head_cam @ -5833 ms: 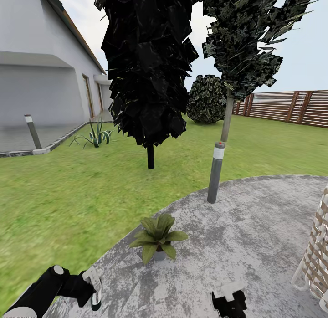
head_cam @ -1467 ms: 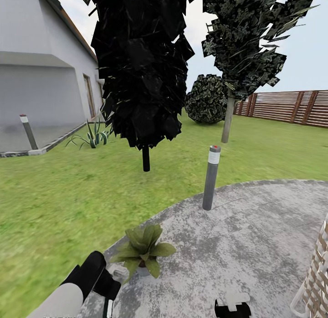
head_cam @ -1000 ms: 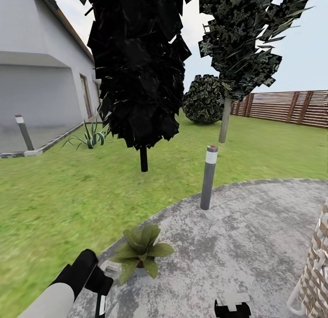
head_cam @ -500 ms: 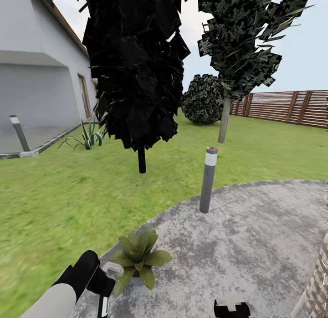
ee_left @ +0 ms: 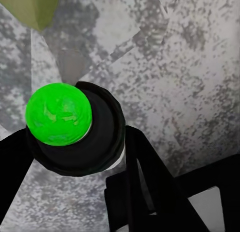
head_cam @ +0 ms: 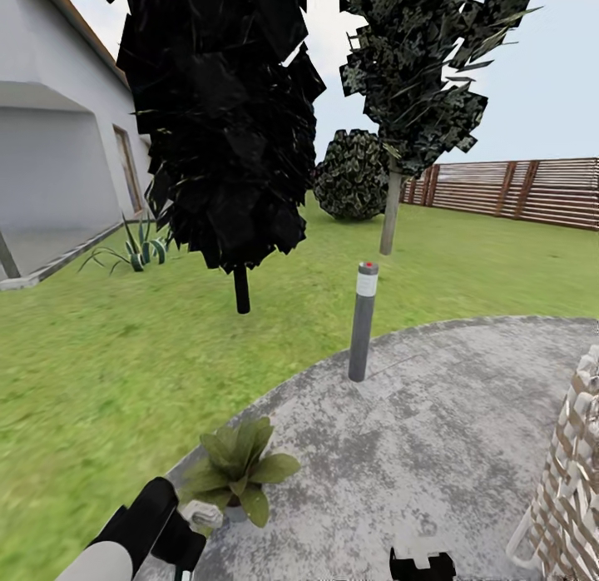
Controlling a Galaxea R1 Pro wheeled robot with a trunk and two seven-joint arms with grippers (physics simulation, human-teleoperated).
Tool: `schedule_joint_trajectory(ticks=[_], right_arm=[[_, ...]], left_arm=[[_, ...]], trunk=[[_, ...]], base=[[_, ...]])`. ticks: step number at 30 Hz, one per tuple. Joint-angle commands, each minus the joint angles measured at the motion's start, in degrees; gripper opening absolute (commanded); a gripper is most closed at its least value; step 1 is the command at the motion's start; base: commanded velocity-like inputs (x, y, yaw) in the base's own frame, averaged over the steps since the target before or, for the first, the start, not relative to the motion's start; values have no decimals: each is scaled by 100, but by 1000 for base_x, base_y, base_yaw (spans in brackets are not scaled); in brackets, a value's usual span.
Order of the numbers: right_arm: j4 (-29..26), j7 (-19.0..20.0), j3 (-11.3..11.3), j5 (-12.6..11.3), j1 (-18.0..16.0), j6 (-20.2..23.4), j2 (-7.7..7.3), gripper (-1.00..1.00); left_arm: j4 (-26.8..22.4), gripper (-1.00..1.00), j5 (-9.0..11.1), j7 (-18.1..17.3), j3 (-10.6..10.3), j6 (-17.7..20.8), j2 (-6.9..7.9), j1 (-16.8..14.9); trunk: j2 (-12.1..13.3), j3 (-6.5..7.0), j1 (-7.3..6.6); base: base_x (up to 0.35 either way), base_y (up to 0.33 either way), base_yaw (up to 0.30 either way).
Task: Pick up the pesticide atomizer in the garden and spray insectifuge to fully cover both potted plants in the garden.
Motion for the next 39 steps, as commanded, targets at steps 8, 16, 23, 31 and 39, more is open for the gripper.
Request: schedule_joint_trajectory(ticks=[8,16,23,31,39], right_arm=[[7,-63,38,44,-5,8,1,100],[9,-52,38,50,-5,8,-11,100],[10,-49,38,61,-5,8,-29,100],[7,-57,38,58,-5,7,-34,100],[7,-58,38,53,-5,8,-34,100]], left_arm=[[-76,-100,-58,-54,57,16,21,5],[-89,-100,-62,-54,42,16,-6,5],[-120,-100,-53,-54,20,31,-42,-65],[-120,-100,-47,-57,59,29,-54,-75],[-111,-100,-50,-55,47,22,-409,-38]], trunk=[[-3,-76,-1],[-3,-87,-1],[-3,-87,-1],[-3,-87,-1],[-3,-87,-1]], base=[[68,57,-75],[4,68,-5],[0,1,0],[-190,80,0],[-18,11,-60]])
